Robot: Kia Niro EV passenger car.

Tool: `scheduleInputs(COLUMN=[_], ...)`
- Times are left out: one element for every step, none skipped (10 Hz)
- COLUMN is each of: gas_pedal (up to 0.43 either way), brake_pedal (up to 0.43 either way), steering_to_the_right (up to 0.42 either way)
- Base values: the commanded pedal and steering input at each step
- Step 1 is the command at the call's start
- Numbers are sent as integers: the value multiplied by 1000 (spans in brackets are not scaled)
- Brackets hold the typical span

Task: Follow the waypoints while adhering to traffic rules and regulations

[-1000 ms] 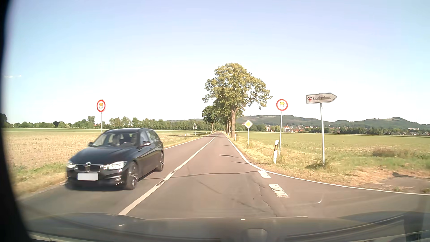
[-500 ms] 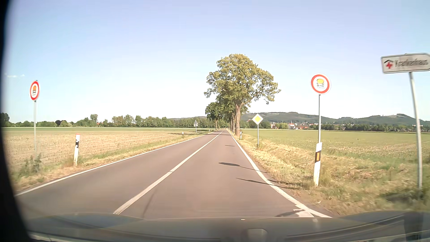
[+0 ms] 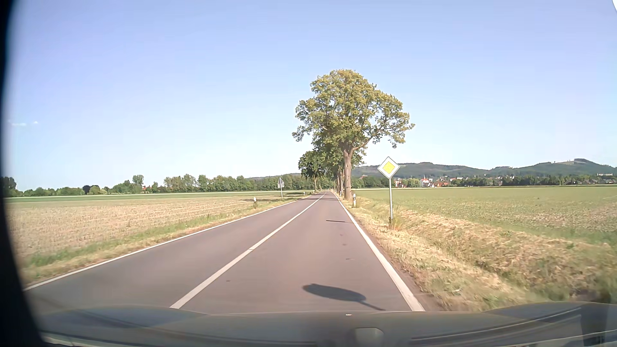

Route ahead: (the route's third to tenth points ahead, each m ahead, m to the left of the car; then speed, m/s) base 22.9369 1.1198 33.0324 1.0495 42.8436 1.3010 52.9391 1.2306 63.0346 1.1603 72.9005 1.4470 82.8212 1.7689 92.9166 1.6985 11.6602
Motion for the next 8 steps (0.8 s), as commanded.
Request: scheduleInputs(gas_pedal=[280,280,280,287,287,287,287,287], brake_pedal=[6,6,6,6,6,6,6,6], steering_to_the_right=[-12,-11,-6,-4,-4,-4,-4,-4])
